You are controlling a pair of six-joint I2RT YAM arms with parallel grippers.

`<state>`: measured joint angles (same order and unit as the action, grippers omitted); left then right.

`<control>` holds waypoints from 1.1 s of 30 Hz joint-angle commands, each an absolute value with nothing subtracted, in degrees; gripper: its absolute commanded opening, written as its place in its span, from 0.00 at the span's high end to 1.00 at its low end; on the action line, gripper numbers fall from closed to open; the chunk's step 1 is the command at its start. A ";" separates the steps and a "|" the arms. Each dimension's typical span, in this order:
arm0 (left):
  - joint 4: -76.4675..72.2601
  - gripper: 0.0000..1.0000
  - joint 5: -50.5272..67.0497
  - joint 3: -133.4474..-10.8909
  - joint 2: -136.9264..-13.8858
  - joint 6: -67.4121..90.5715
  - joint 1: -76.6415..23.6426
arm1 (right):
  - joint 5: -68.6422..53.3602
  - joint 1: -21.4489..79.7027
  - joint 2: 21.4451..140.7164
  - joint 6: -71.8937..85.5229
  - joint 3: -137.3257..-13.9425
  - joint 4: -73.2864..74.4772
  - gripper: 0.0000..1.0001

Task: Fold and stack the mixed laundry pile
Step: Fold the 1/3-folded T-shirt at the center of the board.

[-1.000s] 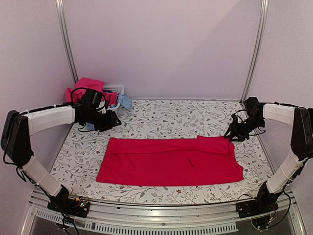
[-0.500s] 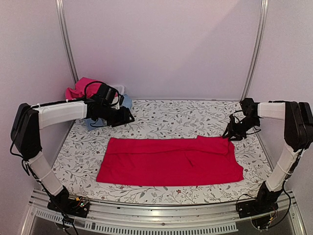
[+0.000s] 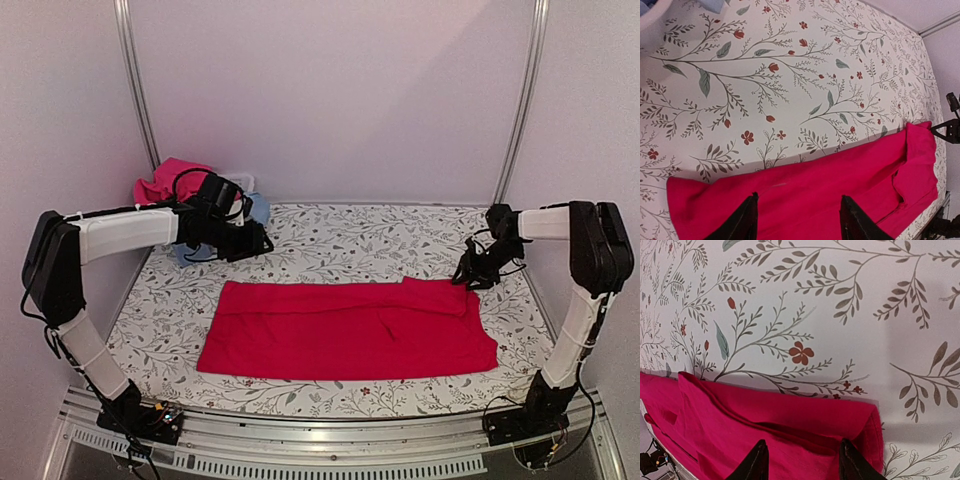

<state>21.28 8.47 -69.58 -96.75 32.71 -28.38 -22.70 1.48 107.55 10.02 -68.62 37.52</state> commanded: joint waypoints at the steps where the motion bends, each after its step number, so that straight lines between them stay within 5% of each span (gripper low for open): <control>1: 21.17 0.45 8.00 -69.13 -95.50 31.86 -28.74 | -21.47 1.27 109.31 9.01 -69.68 36.44 0.52; 7: 21.10 0.45 8.28 -68.91 -95.71 31.94 -28.73 | -22.07 1.31 110.03 8.84 -69.72 36.57 0.51; 19: 21.32 0.45 8.09 -68.33 -95.46 31.68 -28.71 | -28.75 1.35 102.07 8.76 -67.51 38.94 1.00; 33: 20.62 0.45 9.11 -65.10 -94.67 31.62 -28.72 | -41.81 8.17 86.70 11.84 -49.27 41.39 1.00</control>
<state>21.28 8.54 -66.28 -96.47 32.53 -28.40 -37.26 5.72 91.11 9.72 -54.54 39.40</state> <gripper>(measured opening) 0.551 0.011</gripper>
